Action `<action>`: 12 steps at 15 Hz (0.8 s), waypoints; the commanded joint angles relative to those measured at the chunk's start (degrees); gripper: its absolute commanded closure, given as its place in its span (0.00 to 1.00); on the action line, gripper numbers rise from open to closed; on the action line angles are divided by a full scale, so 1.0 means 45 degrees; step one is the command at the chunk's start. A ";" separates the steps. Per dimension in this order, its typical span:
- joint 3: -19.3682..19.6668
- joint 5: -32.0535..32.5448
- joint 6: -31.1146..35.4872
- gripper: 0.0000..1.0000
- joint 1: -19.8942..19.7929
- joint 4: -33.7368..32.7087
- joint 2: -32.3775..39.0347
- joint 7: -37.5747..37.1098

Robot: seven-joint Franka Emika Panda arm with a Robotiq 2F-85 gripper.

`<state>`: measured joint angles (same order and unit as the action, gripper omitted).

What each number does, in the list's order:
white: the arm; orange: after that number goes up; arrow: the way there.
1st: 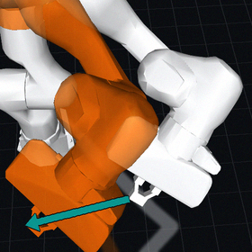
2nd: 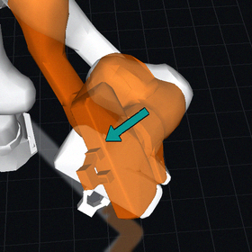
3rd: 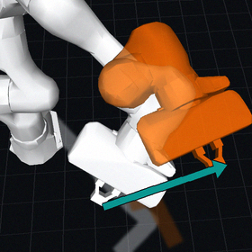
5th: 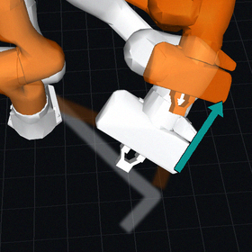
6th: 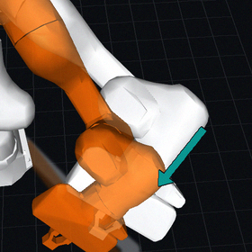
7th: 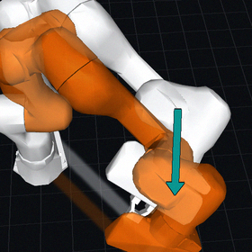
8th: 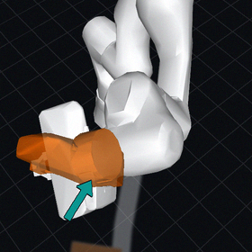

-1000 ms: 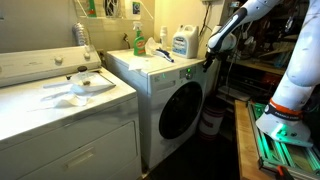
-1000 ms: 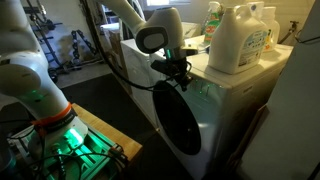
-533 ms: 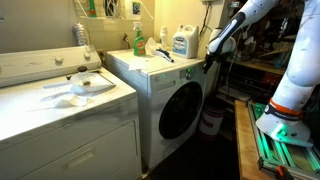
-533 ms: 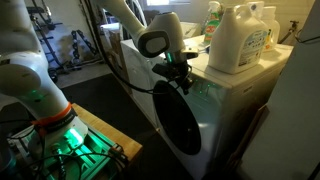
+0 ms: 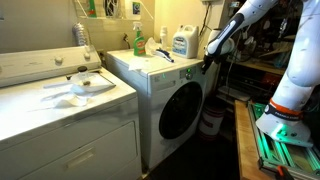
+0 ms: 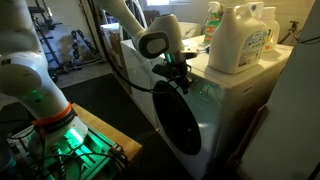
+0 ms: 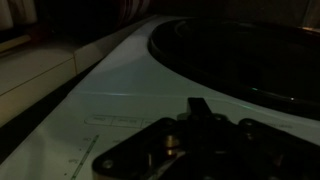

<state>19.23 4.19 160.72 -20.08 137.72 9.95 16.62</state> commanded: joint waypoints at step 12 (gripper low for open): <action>-0.0212 0.0269 0.1788 0.96 -0.0235 -0.0318 0.1074 0.0042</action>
<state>19.21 5.13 166.06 -20.07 136.41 13.66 16.63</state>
